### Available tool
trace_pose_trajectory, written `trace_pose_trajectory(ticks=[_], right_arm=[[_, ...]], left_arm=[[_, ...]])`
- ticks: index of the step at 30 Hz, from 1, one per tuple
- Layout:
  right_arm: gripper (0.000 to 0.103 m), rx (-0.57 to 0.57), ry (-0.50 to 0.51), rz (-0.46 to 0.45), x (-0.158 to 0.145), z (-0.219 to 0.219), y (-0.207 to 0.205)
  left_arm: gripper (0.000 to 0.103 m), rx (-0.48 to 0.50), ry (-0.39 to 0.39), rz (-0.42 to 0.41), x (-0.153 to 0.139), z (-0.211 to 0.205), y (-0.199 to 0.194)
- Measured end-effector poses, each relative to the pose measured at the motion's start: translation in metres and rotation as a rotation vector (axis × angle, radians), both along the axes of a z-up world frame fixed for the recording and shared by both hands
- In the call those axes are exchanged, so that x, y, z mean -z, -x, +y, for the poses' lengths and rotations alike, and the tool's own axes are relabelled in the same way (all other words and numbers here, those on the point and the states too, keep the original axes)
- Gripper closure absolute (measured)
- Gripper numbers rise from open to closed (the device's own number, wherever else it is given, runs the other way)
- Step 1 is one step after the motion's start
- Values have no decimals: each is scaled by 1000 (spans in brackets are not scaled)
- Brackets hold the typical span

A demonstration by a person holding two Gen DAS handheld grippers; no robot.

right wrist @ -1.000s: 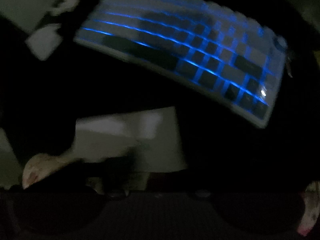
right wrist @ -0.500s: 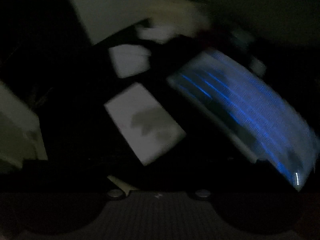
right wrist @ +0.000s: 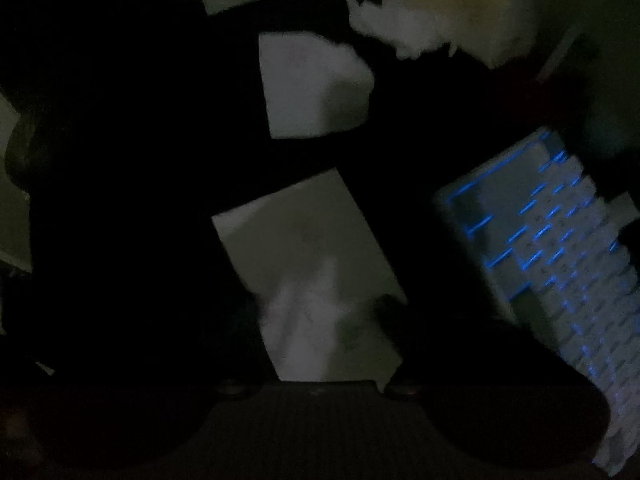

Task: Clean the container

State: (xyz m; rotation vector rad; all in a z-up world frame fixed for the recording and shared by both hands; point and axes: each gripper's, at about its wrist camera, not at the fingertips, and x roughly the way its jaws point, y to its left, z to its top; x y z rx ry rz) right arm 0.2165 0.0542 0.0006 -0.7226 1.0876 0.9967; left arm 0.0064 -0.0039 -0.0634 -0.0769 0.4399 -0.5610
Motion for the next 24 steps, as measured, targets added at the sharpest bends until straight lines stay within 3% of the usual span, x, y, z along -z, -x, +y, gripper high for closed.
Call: trace_pose_trajectory(ticks=[1,2,5,9,13,18,23,24], right_arm=[[96,4,-16,-12,-3,-3,-2],[100,20,-14,-31,-3,-5,-5],[100,30,-29,-56,-7,-14,-5],[100,28,-128,-51,-45,-35,14],[100,49,-189,-112,-87,-68,55],[99,66,-254,-209,-112,-121,97],[99,123,-274,-307,-99,-159,117],[99,137,-270,-288,-91,-161,117]], left_arm=[[7,0,1,1,0,0,0],[7,0,2,1,0,-1,-1],[7,0,7,5,0,-1,-2],[6,3,20,14,0,3,-2],[5,2,18,15,0,1,-3],[5,-3,13,13,0,-3,-3],[5,-14,-1,11,-3,-5,-3],[5,-17,-6,11,-3,-5,-2]])
